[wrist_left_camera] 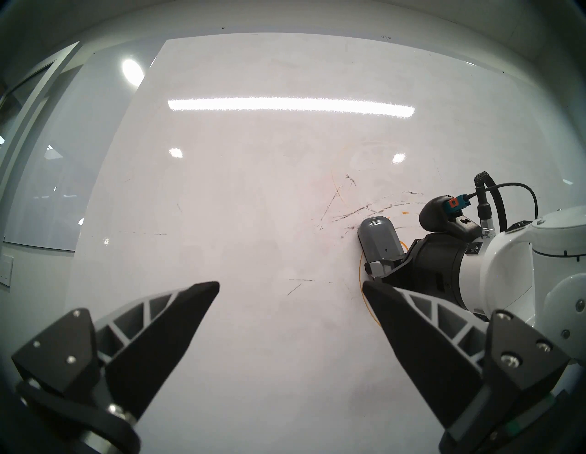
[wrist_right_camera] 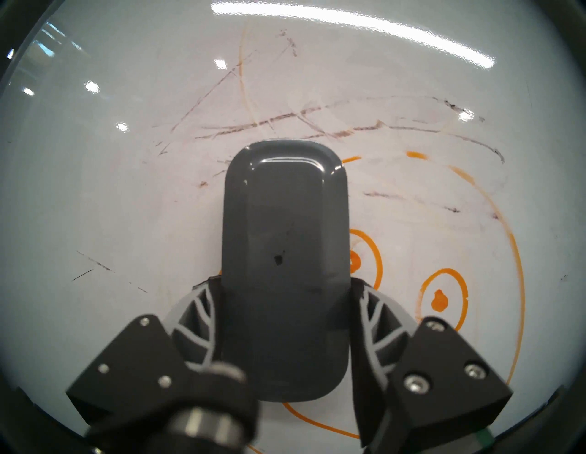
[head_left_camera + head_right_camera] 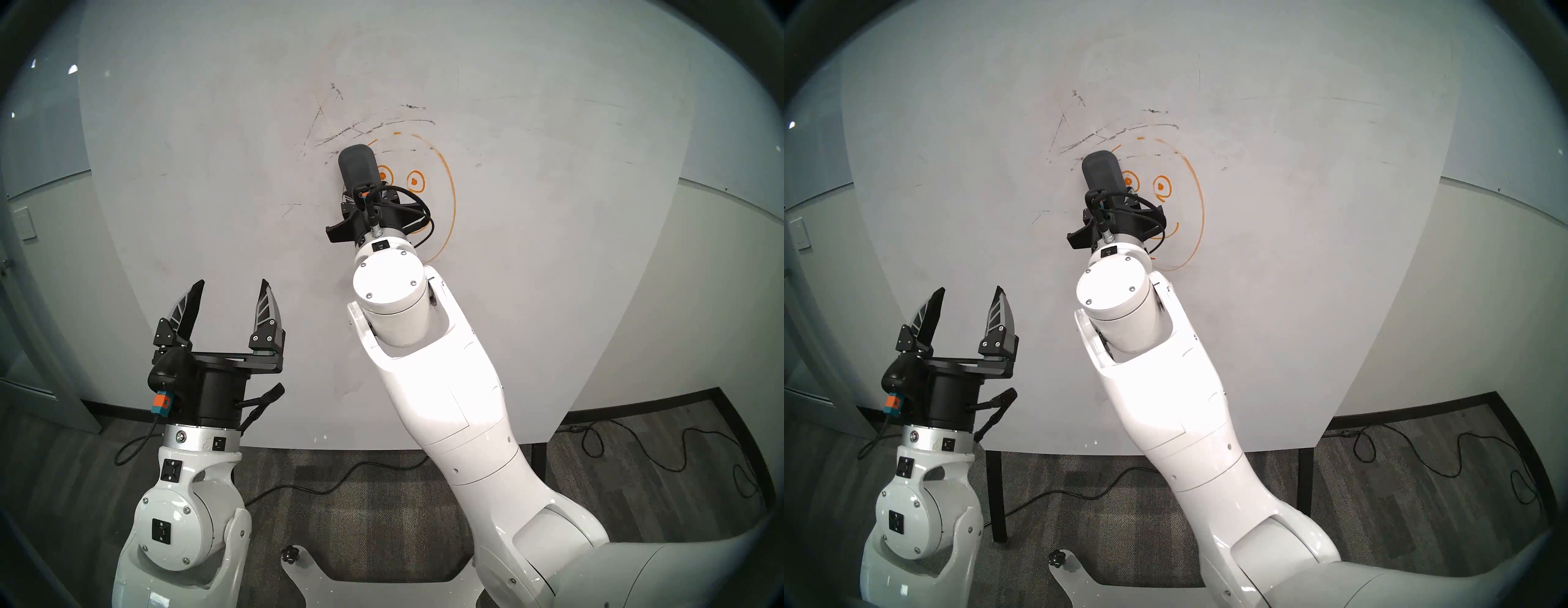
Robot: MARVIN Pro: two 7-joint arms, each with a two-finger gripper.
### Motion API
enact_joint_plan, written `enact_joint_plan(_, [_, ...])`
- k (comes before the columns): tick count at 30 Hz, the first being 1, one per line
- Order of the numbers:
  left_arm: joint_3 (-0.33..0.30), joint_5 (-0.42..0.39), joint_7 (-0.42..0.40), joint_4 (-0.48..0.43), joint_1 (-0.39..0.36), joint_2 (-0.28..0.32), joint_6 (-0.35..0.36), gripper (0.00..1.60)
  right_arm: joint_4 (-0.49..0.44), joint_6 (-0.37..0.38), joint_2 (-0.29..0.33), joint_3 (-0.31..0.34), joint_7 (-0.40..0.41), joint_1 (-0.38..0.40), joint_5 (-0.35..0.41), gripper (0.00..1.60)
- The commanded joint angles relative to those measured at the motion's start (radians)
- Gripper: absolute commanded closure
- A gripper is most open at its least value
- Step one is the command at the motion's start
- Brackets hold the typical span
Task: Erase all marks on the whiteboard with the eraser
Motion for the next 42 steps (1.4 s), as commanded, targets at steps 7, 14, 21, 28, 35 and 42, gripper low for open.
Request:
enact_joint_plan(7, [0.000,0.000,-0.001,-0.017,-0.002,0.001,-0.003,0.00,-0.010,-0.022,0.052,0.112,0.001,0.073,0.007,1.60])
enact_joint_plan(14, [0.000,0.000,-0.001,-0.016,-0.003,0.000,-0.004,0.00,-0.025,-0.028,0.080,0.151,0.020,0.076,0.007,1.60])
enact_joint_plan(21, [0.000,0.000,0.000,-0.014,-0.004,0.000,-0.004,0.00,-0.031,-0.031,0.120,0.188,0.039,0.093,0.012,1.60])
enact_joint_plan(28, [0.000,0.000,0.000,-0.012,-0.006,0.000,-0.004,0.00,-0.039,-0.034,0.168,0.205,0.061,0.107,0.025,1.60])
enact_joint_plan(35, [0.000,0.001,0.000,-0.009,-0.008,0.000,-0.004,0.00,-0.045,-0.030,0.218,0.212,0.079,0.117,0.043,1.60])
enact_joint_plan(42, [0.000,0.001,0.000,-0.007,-0.010,0.000,-0.004,0.00,-0.054,-0.026,0.270,0.213,0.088,0.129,0.061,1.60])
